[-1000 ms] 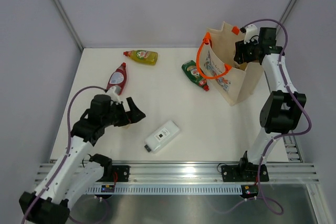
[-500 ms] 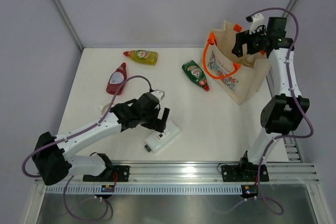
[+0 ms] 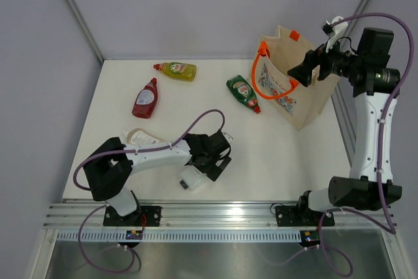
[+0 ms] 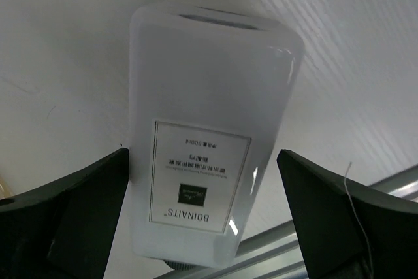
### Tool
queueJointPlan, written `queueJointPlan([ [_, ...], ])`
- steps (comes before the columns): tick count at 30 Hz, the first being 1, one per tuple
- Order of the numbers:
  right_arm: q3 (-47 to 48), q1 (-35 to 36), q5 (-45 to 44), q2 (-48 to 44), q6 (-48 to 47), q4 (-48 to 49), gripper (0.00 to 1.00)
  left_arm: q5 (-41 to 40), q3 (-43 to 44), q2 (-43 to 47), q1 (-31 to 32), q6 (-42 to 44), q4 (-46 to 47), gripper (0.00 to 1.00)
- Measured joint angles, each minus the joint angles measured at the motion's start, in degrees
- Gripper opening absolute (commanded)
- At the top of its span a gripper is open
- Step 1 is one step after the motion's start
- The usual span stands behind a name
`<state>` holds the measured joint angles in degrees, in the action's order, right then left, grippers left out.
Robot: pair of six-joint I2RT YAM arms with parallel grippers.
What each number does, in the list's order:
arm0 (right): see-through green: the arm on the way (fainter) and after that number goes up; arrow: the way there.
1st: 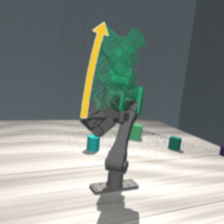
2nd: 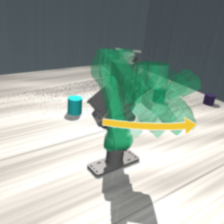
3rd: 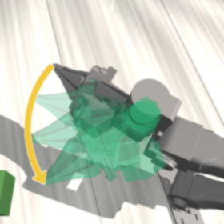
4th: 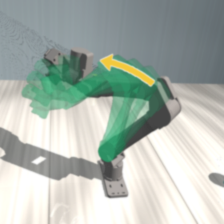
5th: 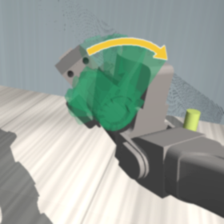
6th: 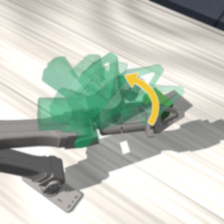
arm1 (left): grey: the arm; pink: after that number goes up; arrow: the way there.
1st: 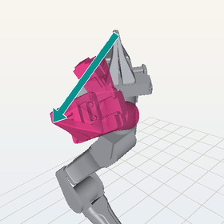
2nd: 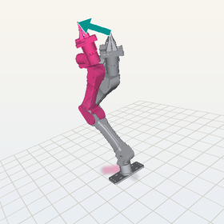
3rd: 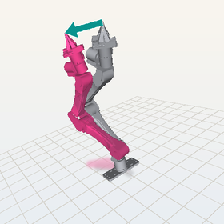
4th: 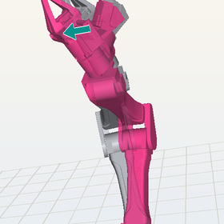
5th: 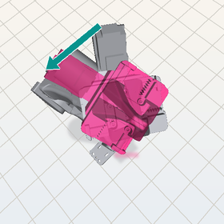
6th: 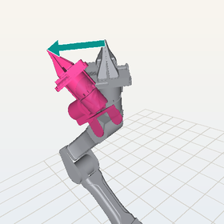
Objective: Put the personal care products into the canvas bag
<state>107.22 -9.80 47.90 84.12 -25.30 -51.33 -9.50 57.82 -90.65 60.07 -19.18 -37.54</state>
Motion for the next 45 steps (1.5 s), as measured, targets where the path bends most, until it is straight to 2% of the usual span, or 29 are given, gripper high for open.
queueJointPlan([
  [3,-7.9,0.0,5.2,-6.6,0.0,0.4,1.00,-2.2,1.3,-5.2,0.6,-0.2,0.0,0.98],
  [7,-16.6,0.0,10.3,-11.2,0.0,0.7,0.99,-4.7,3.0,-8.6,0.9,-0.9,1.2,0.89],
  [8,-18.2,0.0,11.0,-11.7,0.0,0.7,0.99,-5.0,3.2,-8.8,0.9,-1.0,1.4,0.78],
  [10,-21.4,0.0,12.4,-12.4,0.0,0.6,0.97,-5.7,3.2,-8.9,1.0,-1.5,2.0,0.62],
  [11,-22.8,0.0,12.9,-12.8,0.0,0.6,0.97,-5.8,3.2,-8.8,1.0,-1.7,2.2,0.39],
  [15,-27.1,0.1,13.3,-14.5,0.8,0.4,0.93,-5.0,3.1,-8.3,0.6,-2.3,3.5,0.01],
  [20,-29.6,1.9,12.5,-17.0,3.6,0.8,0.86,2.9,-0.4,-4.1,-4.8,-6.1,7.1,0.00],
  [25,-34.8,13.8,6.1,-19.0,9.9,2.7,0.85,13.8,-5.8,4.4,-18.2,-14.9,14.4,0.00],
  [30,-40.7,21.5,-0.7,-18.2,22.8,7.5,0.90,21.3,-9.2,9.0,-26.9,-26.6,26.1,0.00],
  [34,-42.7,31.1,-13.7,-14.0,33.2,11.7,0.99,24.7,-11.0,9.0,-29.1,-36.1,34.8,0.00],
  [38,-42.6,39.9,-21.9,-9.5,38.0,15.6,1.00,27.4,-11.1,7.5,-29.3,-43.0,40.3,0.00],
  [41,-41.6,42.6,-25.1,-6.3,39.3,17.8,0.99,29.3,-11.1,5.4,-29.3,-46.9,43.5,0.00],
  [45,-39.8,42.8,-26.7,-1.2,40.0,21.1,1.00,31.4,-11.1,3.4,-29.3,-50.9,46.3,0.00],
])
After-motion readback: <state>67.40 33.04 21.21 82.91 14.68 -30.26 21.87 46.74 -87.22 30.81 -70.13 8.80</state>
